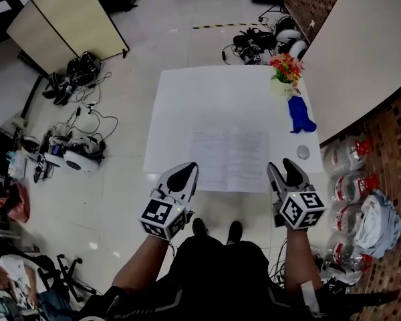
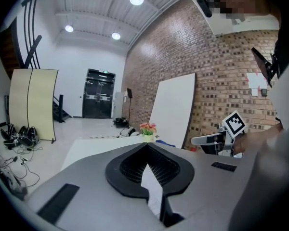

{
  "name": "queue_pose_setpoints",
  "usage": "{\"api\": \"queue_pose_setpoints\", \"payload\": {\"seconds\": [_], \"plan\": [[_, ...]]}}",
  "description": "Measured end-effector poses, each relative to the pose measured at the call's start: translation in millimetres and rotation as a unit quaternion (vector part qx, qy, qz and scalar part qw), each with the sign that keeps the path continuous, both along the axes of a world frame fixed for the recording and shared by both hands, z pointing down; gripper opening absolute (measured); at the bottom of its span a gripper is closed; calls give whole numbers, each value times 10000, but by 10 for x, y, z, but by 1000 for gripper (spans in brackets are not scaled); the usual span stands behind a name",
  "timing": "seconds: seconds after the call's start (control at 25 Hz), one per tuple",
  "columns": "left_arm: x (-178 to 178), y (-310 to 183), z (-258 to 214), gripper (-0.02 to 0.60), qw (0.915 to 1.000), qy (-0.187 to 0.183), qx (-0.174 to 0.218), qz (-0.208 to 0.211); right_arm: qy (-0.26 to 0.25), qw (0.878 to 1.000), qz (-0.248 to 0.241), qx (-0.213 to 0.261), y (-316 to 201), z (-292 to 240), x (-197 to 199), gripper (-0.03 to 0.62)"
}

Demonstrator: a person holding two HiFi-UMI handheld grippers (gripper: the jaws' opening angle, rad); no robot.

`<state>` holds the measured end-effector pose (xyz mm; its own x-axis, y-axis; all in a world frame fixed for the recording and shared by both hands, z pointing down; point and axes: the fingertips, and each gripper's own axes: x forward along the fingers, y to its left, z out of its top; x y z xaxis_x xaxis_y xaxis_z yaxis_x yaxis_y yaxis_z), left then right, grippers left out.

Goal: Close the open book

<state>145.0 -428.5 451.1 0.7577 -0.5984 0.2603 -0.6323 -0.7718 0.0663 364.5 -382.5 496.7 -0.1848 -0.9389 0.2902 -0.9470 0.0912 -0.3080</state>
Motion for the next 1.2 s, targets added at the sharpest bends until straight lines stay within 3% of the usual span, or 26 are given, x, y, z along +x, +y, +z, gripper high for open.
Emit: {"api": "queue_pose_setpoints", "payload": {"seconds": [0.32,0.68,0.88,1.12,1.2], "plan": [[-43,-236,809,-6,9977,-231,-631,64,-627,9910,557,-1048,47,1012,163,181],[141,35,1736,-6,9862,-661,-1425,524,-1959,9541,1062,-2003,377,2172,87,212],[268,198,1963,-6,9790,-842,-1618,911,-2782,9327,1057,-2036,434,2441,-22,218],[189,175,1995,-6,9788,-860,-1660,837,-3255,9234,915,-1816,421,2418,-68,215],[153,159,1975,-6,9797,-856,-1616,816,-3308,9220,948,-1774,460,2399,-51,150]]}}
